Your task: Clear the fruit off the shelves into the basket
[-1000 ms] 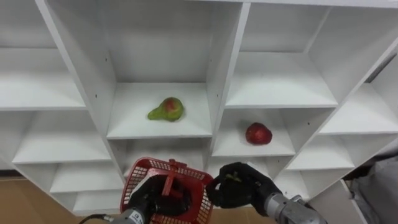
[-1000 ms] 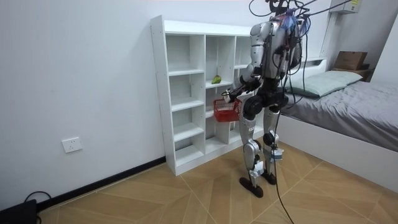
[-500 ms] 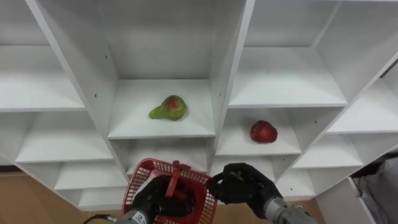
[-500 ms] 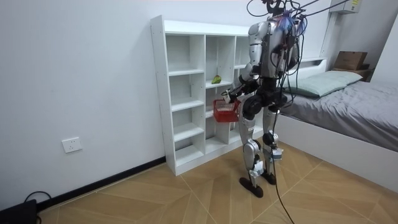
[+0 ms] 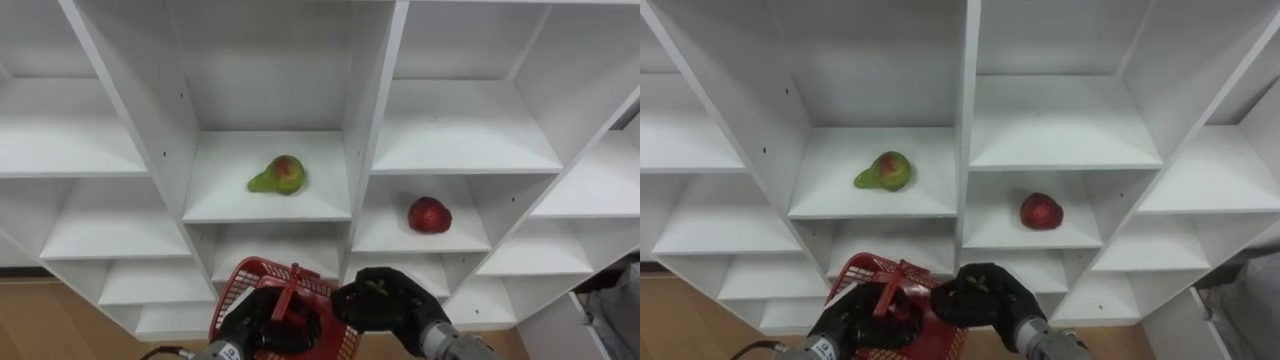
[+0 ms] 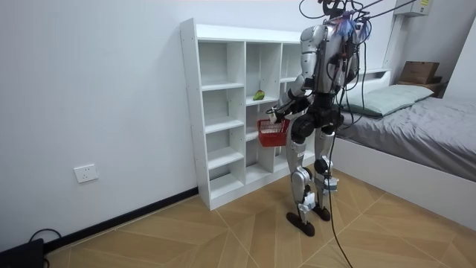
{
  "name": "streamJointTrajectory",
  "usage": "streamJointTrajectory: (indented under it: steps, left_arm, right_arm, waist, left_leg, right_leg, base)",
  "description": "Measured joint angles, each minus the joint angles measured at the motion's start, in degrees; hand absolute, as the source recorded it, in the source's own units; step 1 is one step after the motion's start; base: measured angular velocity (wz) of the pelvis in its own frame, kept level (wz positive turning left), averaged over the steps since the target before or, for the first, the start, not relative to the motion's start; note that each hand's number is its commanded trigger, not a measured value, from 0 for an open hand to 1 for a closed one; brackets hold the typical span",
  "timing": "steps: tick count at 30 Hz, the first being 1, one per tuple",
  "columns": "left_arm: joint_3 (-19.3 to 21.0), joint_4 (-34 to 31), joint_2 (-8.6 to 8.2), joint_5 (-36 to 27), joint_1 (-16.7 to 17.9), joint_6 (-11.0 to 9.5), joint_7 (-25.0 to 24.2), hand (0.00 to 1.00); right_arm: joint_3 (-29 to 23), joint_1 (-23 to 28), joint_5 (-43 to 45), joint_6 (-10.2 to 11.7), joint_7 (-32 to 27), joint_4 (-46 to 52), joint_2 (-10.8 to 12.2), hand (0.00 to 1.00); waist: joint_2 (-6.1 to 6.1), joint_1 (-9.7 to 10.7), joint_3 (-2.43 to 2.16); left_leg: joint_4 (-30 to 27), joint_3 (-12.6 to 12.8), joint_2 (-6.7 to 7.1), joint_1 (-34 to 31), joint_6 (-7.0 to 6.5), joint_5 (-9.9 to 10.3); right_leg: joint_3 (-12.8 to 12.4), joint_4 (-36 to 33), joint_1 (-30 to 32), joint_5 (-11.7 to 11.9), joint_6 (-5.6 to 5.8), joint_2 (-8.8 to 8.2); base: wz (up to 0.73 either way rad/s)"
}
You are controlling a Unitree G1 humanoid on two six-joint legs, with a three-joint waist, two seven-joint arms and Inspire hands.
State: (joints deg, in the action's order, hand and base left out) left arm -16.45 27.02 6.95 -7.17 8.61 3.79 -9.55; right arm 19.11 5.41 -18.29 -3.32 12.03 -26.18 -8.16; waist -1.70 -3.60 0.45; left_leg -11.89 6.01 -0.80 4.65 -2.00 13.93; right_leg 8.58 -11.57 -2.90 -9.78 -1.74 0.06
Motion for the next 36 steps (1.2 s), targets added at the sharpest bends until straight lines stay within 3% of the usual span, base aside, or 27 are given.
streamJointTrajectory:
  steps: [13, 14, 15, 16, 17, 36]
  left_arm:
    - [-0.82, 0.14, 0.29, -0.11, -0.01, 0.50, 0.45, 1.00]
    - [-0.83, 0.15, 0.32, -0.11, -0.01, 0.50, 0.51, 1.00]
    - [-0.83, 0.23, 0.35, -0.12, -0.01, 0.50, 0.53, 1.00]
    - [-0.83, 0.33, 0.35, -0.13, -0.02, 0.50, 0.53, 1.00]
    - [-0.84, 0.72, 0.35, -0.13, -0.01, 0.50, 0.54, 1.00]
    - [-1.98, 1.25, 0.59, -2.29, 0.03, 0.99, 1.68, 1.00]
  right_arm:
    - [3.09, -1.59, -4.44, -0.02, -1.45, -1.03, 0.96, 1.00]
    - [3.33, -1.86, -4.80, -0.02, -1.50, -1.67, 0.97, 0.90]
    - [3.46, -1.92, -5.85, -0.02, -1.55, -2.34, 0.98, 0.54]
    - [3.53, -1.92, -6.28, -0.02, -1.59, -2.71, 0.98, 0.03]
    - [3.96, -1.92, -6.56, -0.03, -1.95, -3.23, 0.89, 0.00]
    - [5.00, -1.97, -7.21, -0.03, -3.37, -5.66, 0.78, 0.00]
  waist:
    - [-0.66, -0.05, 0.32]
    - [-0.68, -0.03, 0.30]
    - [-0.69, -0.02, 0.30]
    - [-0.68, -0.02, 0.30]
    - [-0.68, 0.00, 0.30]
    - [-0.61, 0.07, 0.27]
  left_leg:
    - [-0.77, -0.17, 0.21, -0.16, -0.05, -0.03]
    - [-0.85, -0.31, 0.22, -0.15, -0.05, -0.03]
    - [-0.86, -0.47, 0.27, -0.14, -0.06, -0.03]
    - [-0.87, -0.53, 0.28, -0.14, -0.06, -0.04]
    - [-0.87, -0.59, 0.30, -0.15, -0.07, -0.04]
    - [-0.86, -1.36, 0.36, -0.96, -0.08, -0.04]
  right_leg:
    - [-0.06, 0.07, -0.07, -0.14, 0.18, -0.28]
    - [0.00, 0.08, -0.16, -0.14, 0.18, -0.29]
    - [0.13, 0.11, -0.25, -0.15, 0.18, -0.33]
    - [0.19, 0.11, -0.28, -0.15, 0.18, -0.34]
    - [0.26, 0.11, -0.30, -0.15, 0.18, -0.36]
    - [1.15, 0.68, -0.39, -0.15, 0.20, -0.41]
  base:
    - [0.00]
    - [0.04]
    - [0.05]
    - [0.05]
    - [0.00]
    - [0.02]
